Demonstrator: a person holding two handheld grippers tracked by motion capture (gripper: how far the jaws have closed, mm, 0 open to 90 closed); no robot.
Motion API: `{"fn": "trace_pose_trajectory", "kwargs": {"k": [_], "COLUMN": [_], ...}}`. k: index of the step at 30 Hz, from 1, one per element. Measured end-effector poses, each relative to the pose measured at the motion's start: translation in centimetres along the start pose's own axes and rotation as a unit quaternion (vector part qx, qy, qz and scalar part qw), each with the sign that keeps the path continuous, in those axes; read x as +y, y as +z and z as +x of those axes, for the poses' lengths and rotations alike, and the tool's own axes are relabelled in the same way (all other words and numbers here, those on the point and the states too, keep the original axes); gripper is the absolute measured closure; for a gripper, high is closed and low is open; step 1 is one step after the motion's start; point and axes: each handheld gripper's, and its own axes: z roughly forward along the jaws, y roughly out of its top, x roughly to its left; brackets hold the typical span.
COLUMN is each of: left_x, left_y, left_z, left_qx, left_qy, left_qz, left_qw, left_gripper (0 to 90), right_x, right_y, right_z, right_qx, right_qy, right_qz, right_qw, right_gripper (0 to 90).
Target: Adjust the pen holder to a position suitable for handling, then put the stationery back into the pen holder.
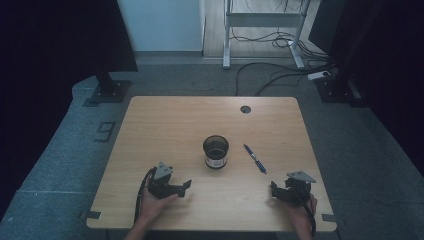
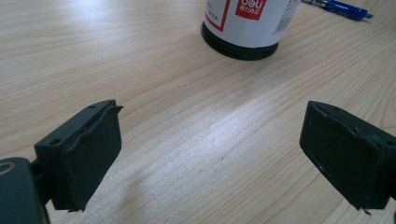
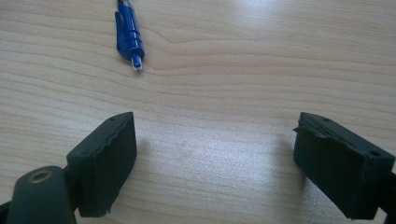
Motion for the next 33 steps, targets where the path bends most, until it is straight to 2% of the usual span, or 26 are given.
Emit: {"fn": "trace_pose_trajectory", "kwargs": {"k": [8,11,18,21,28,30,33], "left_x": [-0.4,-0.4,-0.4,-0.4,-0.3,-0.3,-0.3], "left_y": [0.0,-0.2,-0.3,-0.3,-0.4,-0.5,-0.5], "left_z": [0.2,0.4,0.3,0.3,0.4,0.5,0.6], "left_qx": [0.000,-0.003,-0.004,-0.004,-0.003,-0.002,-0.002], "left_qy": [-0.001,-0.008,-0.005,-0.007,-0.008,-0.011,-0.012], "left_qz": [0.006,0.005,0.006,0.006,0.006,0.007,0.008], "left_qw": [1.0000,1.0000,1.0000,0.9999,0.9999,0.9999,0.9999], "left_gripper": [5.7,5.7,5.7,5.8,5.9,6.1,6.3], "right_x": [0.0,0.0,-0.1,0.1,0.9,1.4,1.9], "right_y": [0.0,0.0,-0.2,-0.7,-1.3,-1.4,-1.3], "right_z": [0.0,0.0,0.1,0.1,0.1,0.2,0.4], "right_qx": [-0.002,-0.003,-0.004,-0.008,0.002,0.016,0.021], "right_qy": [0.001,0.001,-0.001,-0.002,0.004,0.012,0.010], "right_qz": [0.001,0.001,0.000,-0.012,-0.035,-0.044,-0.048], "right_qw": [1.0000,1.0000,1.0000,0.9999,0.9994,0.9989,0.9986], "right_gripper": [11.6,11.5,12.9,15.1,15.6,16.1,16.1]}}
